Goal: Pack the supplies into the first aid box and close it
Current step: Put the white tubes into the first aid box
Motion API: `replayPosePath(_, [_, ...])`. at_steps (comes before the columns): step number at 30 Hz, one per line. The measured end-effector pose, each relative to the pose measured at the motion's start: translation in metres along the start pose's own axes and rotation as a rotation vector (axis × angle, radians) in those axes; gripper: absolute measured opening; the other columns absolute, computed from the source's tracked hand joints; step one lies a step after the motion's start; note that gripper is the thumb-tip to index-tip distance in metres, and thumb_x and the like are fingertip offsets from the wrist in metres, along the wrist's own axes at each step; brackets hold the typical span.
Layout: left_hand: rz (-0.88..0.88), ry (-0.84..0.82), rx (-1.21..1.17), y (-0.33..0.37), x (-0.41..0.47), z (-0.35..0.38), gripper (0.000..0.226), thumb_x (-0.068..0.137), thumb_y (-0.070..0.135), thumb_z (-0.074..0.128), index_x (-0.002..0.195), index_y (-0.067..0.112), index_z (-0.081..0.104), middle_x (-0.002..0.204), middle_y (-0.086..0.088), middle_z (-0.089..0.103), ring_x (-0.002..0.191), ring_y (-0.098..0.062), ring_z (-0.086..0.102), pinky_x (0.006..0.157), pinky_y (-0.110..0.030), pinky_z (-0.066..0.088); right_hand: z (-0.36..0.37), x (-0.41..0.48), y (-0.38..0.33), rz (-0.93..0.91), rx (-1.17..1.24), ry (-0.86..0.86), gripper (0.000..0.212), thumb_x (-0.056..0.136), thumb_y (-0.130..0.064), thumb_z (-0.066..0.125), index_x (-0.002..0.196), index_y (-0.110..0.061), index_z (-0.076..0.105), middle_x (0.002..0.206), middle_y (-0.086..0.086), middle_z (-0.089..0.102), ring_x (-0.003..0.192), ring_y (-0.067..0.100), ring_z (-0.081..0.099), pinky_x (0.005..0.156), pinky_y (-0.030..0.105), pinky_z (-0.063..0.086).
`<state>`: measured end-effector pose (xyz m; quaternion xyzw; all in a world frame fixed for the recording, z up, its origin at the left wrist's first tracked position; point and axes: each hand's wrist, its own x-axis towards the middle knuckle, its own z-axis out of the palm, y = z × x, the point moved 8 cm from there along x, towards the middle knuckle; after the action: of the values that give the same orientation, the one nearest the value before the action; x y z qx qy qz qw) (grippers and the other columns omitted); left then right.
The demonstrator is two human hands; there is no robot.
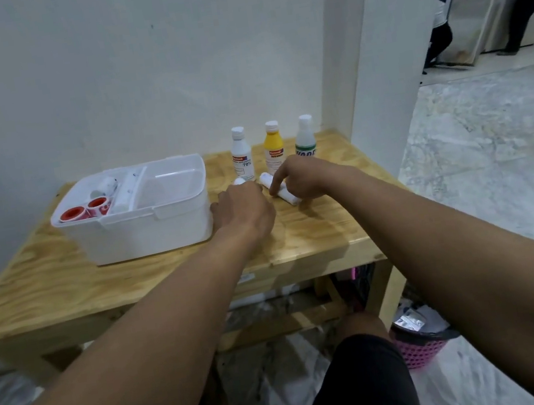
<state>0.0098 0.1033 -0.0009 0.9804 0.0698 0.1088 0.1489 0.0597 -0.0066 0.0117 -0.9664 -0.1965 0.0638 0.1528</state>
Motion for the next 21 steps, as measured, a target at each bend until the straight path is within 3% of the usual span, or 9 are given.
replayPosePath(3, [-0.018, 0.024, -0.021, 0.001, 0.003, 0.001, 0.035, 0.095, 0.026, 0.052, 0.126, 0.018, 0.066, 0.125, -0.009, 0.065, 0.11, -0.033, 0.061, 0.078, -0.037, 0.047, -0.005, -0.007, 0.006, 0.044, 0.048, 0.01, 0.046, 0.094, -0.002, 0.04, 0.115, -0.021, 0.076, 0.14, 0.007, 0.057, 0.117, 0.026, 0.055, 0.089, 0.032, 0.046])
replayPosePath(7, [-0.031, 0.034, -0.021, 0.005, 0.003, -0.001, 0.023, 0.095, 0.026, 0.06, 0.11, 0.011, 0.07, 0.114, -0.01, 0.067, 0.099, -0.033, 0.065, 0.066, -0.034, 0.043, -0.006, -0.013, 0.017, 0.088, 0.047, -0.002, 0.032, 0.093, -0.013, 0.051, 0.111, -0.019, 0.077, 0.122, 0.008, 0.066, 0.103, 0.023, 0.058, 0.085, 0.032, 0.048])
replayPosePath(11, [-0.054, 0.04, -0.018, 0.01, -0.002, -0.008, 0.023, 0.091, 0.011, 0.063, 0.114, 0.009, 0.066, 0.114, -0.014, 0.065, 0.101, -0.034, 0.064, 0.068, -0.035, 0.044, -0.013, -0.023, 0.026, 0.114, 0.026, 0.007, 0.024, 0.092, -0.016, 0.059, 0.104, -0.024, 0.078, 0.115, 0.002, 0.065, 0.101, 0.021, 0.059, 0.078, 0.028, 0.046])
replayPosePath(16, [-0.044, 0.078, -0.111, 0.017, -0.009, -0.03, 0.025, 0.087, 0.014, 0.065, 0.111, 0.013, 0.058, 0.104, -0.009, 0.063, 0.089, -0.03, 0.059, 0.064, -0.035, 0.042, -0.034, -0.041, 0.024, 0.147, 0.116, 0.035, 0.026, 0.091, -0.007, 0.057, 0.097, -0.023, 0.077, 0.094, 0.0, 0.064, 0.073, 0.015, 0.06, 0.054, 0.022, 0.048])
replayPosePath(18, [-0.037, 0.105, -0.16, 0.018, -0.012, -0.049, 0.032, 0.088, 0.016, 0.064, 0.119, 0.014, 0.056, 0.111, -0.01, 0.064, 0.098, -0.031, 0.061, 0.068, -0.035, 0.042, -0.047, -0.048, 0.016, 0.15, 0.147, 0.065, 0.028, 0.091, -0.004, 0.055, 0.098, -0.02, 0.076, 0.09, 0.001, 0.065, 0.074, 0.019, 0.065, 0.058, 0.027, 0.056])
replayPosePath(21, [-0.064, 0.149, -0.276, 0.012, -0.012, -0.08, 0.049, 0.086, 0.015, 0.063, 0.134, 0.016, 0.052, 0.125, -0.012, 0.061, 0.115, -0.034, 0.059, 0.079, -0.035, 0.045, -0.066, -0.056, -0.003, 0.137, 0.195, 0.126, 0.024, 0.09, -0.002, 0.056, 0.099, -0.017, 0.071, 0.104, 0.011, 0.066, 0.089, 0.029, 0.07, 0.073, 0.039, 0.063])
